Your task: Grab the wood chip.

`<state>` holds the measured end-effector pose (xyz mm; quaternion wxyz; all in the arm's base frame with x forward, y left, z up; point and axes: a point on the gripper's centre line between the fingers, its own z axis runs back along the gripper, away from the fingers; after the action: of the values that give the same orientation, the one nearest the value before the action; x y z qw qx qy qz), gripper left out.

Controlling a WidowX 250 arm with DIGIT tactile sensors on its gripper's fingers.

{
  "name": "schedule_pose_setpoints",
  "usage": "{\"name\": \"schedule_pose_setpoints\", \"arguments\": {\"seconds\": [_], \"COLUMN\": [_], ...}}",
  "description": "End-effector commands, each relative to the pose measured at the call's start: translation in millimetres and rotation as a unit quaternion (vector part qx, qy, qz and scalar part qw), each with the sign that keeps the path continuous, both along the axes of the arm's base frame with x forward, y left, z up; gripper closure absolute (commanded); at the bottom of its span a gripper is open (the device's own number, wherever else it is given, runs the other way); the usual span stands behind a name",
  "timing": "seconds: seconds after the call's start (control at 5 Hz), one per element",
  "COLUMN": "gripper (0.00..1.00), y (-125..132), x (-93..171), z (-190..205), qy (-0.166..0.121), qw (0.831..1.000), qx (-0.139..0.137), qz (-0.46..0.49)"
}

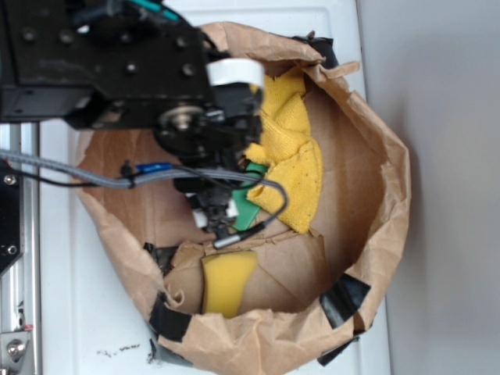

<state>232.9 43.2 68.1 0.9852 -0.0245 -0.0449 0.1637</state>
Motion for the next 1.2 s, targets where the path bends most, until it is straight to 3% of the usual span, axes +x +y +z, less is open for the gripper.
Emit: {"name": "schedule_pose_setpoints", "arguments": {"seconds": [0.0,0.4,0.8,1.0], "gripper": [0.0,0.0,0.0,0.0], "y": [5.7,-7.0,-18.5,-19.5], "x": [6.2,11.3,19.6,21.5], "z": [-17.3,-26.3,-21.0,-26.3], "qy": [-0.034,-0.04,-0.025,-0.038], "qw": [0.999,0.999,0.999,0.998], "qx": [0.026,0.034,0.043,0.044], "qz": [-0.004,0.001,0.021,0.019]}}
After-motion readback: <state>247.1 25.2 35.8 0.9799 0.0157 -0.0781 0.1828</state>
